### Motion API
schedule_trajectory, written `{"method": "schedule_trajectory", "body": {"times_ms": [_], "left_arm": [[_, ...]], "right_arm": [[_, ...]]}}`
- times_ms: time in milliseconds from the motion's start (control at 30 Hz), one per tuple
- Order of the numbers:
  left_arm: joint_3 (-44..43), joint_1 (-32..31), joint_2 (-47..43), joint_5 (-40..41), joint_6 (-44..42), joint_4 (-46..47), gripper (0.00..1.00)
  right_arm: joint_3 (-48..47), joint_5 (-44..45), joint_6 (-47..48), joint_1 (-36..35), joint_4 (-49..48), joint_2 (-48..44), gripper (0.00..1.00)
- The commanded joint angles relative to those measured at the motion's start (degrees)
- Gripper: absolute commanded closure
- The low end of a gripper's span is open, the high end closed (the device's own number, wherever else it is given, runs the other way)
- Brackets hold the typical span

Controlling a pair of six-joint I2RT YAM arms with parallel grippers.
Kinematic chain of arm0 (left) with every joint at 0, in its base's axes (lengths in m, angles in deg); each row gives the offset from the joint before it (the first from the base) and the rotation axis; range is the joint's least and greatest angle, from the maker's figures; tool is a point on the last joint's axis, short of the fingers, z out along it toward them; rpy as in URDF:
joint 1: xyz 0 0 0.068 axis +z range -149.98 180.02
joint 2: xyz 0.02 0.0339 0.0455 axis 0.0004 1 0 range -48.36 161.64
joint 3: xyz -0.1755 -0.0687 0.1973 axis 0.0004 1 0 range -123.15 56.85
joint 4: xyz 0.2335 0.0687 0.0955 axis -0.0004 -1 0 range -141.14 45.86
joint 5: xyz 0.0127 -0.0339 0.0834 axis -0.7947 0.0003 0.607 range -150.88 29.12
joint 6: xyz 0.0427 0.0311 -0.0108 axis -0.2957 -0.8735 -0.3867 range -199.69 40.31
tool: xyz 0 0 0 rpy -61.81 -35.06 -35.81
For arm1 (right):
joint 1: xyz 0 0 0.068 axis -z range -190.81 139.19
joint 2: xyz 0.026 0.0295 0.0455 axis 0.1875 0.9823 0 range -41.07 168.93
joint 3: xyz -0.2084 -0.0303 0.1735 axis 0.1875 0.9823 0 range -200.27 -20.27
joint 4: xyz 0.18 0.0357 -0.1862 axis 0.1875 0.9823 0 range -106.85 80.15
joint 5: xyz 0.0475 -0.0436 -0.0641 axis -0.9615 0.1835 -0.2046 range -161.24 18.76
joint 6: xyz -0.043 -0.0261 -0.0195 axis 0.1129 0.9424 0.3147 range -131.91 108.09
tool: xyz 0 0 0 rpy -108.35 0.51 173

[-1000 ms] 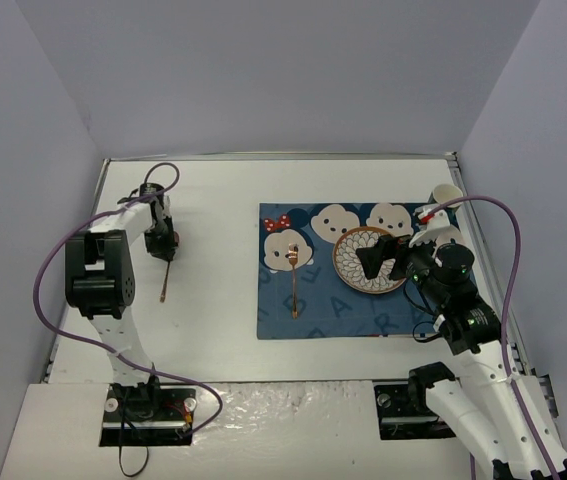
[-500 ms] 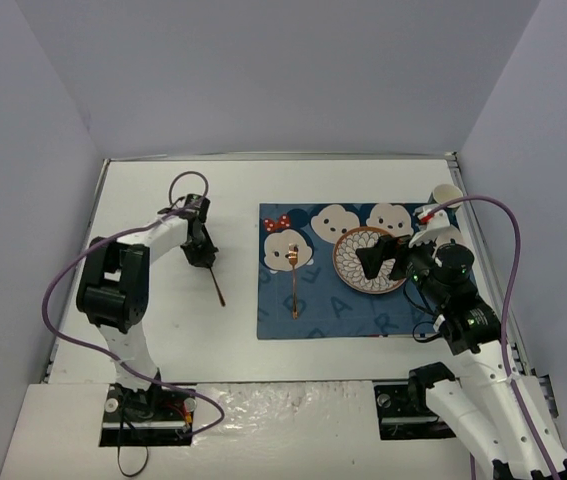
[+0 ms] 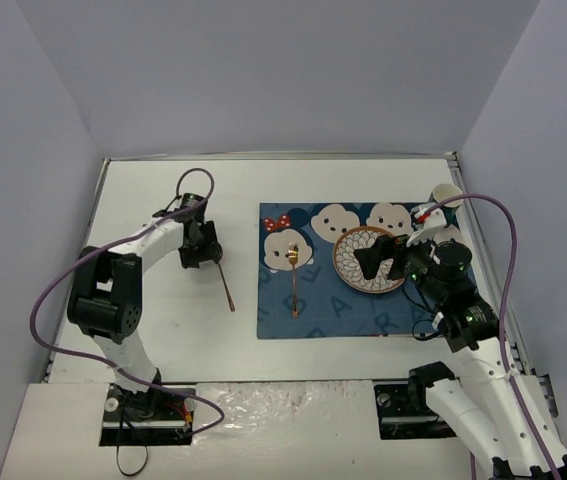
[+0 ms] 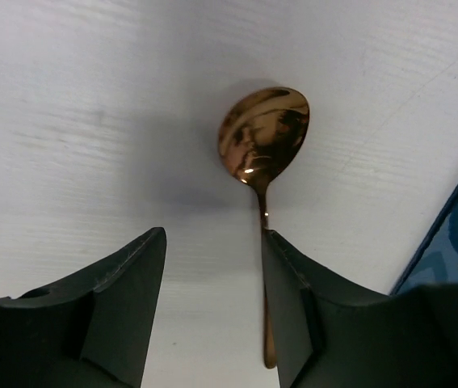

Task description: Set the dinner table for one person

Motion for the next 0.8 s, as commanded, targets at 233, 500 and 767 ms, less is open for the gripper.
{"method": "schedule_trajectory", "body": {"times_ms": [233,500,767], "left_arm": [[-7.7,12.7,-0.7,-25.8,-28.4,7.0,0.53],[-8.8,13.2,4.8,-35.9,-32.8,9.3,0.58],[-10.5,13.3,9.4,-35.4,-33.8,8.9,0.59]], "right_arm": [[0.2,-3.0,0.5,-0.3,-4.6,0.9,0.0],[0.0,-3.6,0.4,-0.3,-4.6,1.2,0.0],[-0.1,-3.9,0.2,-0.3,-4.5,1.3,0.0]]}}
